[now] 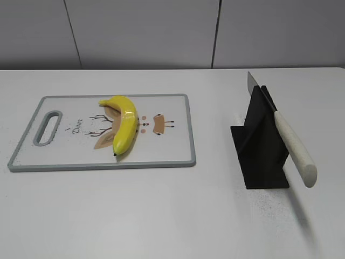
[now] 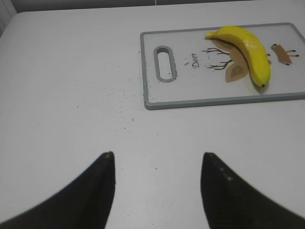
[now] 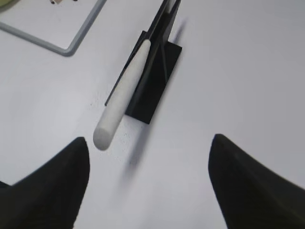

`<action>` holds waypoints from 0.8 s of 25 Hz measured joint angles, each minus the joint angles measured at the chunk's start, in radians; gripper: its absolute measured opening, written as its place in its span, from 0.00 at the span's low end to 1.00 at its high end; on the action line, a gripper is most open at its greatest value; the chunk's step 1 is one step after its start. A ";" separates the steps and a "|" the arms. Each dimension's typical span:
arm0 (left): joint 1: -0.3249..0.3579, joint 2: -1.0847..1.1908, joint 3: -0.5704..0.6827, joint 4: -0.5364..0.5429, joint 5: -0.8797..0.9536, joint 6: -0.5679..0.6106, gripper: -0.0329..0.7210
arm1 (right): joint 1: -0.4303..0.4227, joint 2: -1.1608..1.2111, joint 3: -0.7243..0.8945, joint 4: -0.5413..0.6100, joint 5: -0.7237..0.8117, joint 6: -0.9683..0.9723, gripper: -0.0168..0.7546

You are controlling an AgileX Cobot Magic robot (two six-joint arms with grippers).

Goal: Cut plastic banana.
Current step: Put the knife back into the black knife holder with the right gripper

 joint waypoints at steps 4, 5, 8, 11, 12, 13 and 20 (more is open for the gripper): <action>0.000 0.000 0.000 0.000 0.000 0.000 0.78 | 0.000 -0.163 0.130 0.000 0.002 -0.004 0.78; 0.000 0.000 0.000 0.000 0.000 0.000 0.78 | 0.000 -0.205 0.158 0.003 0.003 -0.004 0.78; 0.000 0.000 0.000 0.000 0.000 0.000 0.78 | 0.000 -0.323 0.221 0.015 0.008 -0.004 0.78; 0.000 0.000 0.000 0.000 0.000 0.000 0.78 | 0.000 -0.422 0.253 0.019 0.011 -0.005 0.78; 0.000 0.000 0.000 0.000 0.000 0.000 0.78 | 0.000 -0.452 0.255 0.020 0.010 -0.005 0.78; 0.000 0.000 0.000 0.000 0.000 0.000 0.78 | 0.000 -0.479 0.255 0.020 0.008 -0.005 0.78; 0.000 0.000 0.000 0.000 0.000 0.000 0.78 | 0.000 -0.592 0.256 0.032 0.014 -0.010 0.78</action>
